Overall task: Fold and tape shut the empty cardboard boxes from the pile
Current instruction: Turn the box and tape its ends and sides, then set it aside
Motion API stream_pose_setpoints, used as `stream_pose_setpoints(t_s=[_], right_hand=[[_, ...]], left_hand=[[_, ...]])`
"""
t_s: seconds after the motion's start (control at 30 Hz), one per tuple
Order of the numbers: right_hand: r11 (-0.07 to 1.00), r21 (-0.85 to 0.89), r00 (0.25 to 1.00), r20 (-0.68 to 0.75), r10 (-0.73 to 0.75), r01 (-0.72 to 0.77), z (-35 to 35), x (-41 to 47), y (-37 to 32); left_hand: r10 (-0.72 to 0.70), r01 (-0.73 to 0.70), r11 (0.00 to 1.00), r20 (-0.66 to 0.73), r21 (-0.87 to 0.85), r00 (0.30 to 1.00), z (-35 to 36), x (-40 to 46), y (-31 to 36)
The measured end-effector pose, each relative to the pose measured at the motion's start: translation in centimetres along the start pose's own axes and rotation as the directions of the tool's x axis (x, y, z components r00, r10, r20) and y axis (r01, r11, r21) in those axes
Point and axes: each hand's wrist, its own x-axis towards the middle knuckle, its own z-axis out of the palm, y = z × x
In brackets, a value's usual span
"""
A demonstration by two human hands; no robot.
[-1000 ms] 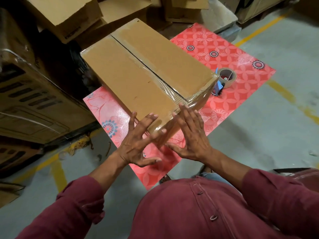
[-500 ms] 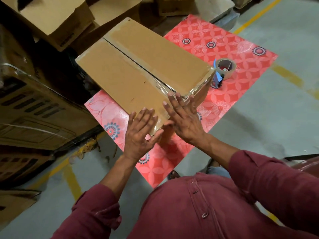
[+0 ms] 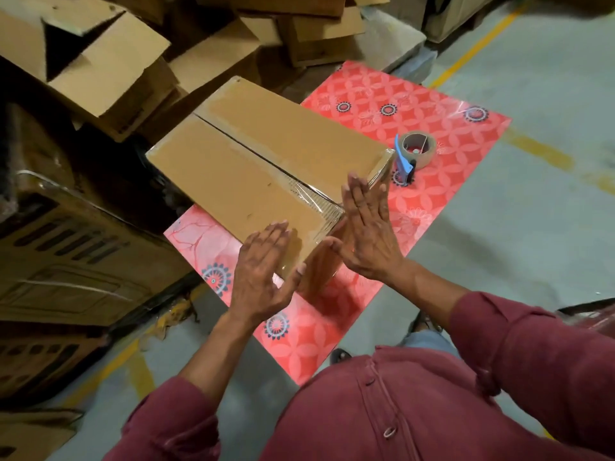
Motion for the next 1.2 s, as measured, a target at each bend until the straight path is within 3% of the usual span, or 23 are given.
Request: stream_pose_setpoints(t_s=[0.07, 0.17, 0.3, 0.43, 0.57, 0.73, 0.9, 1.1, 1.2], right_hand=[[0.993, 0.051, 0.994, -0.008, 0.106, -0.105, 0.6, 1.1, -1.4], [0.986, 0.079, 0.989, 0.02, 0.145, -0.146, 2.5, 1.0, -2.5], [0.976, 0.089, 0.979, -0.02, 0.201, -0.199, 4.4, -0.1, -1.4], [0.977, 0.087, 0.98, 0.059, 0.19, -0.195, 5.6, -2.8, 0.6], [0.944, 0.042, 0.919, 0.244, 0.309, -0.328, 5.6, -6.5, 2.9], [0.902, 0.172, 0.918, 0.049, 0.393, -0.396, 3.3, -1.6, 2.6], [0.879, 0.274, 0.895, -0.109, 0.433, -0.391, 3.5, 3.6, 2.6], [0.848, 0.375, 0.903, -0.061, 0.425, -0.374, 4.3, 3.0, 3.6], [0.798, 0.444, 0.899, 0.04, 0.436, -0.407, 4.4, 1.7, 3.9]], left_hand=[[-0.007, 0.007, 1.0, 0.003, -0.022, 1.0, 0.3, 1.4, 0.3], [-0.017, 0.019, 0.999, 0.061, -0.033, 0.998, 1.2, 3.6, 0.7], [-0.117, 0.095, 0.992, 0.335, 0.083, 0.935, 1.9, 5.7, 1.0], [-0.107, -0.007, 0.976, 0.507, 0.219, 0.856, 1.8, 6.4, 1.2], [-0.122, 0.003, 0.975, 0.527, 0.221, 0.841, 1.8, 7.3, 1.3], [-0.054, 0.026, 0.997, 0.434, 0.07, 0.899, 2.9, 12.0, 1.7], [-0.04, 0.042, 0.999, 0.48, 0.006, 0.876, 5.4, 15.2, 2.5], [-0.052, -0.013, 0.993, 0.528, 0.118, 0.848, 6.7, 15.0, 2.6], [-0.05, -0.035, 0.989, 0.547, 0.144, 0.836, 6.4, 15.1, 2.8]])
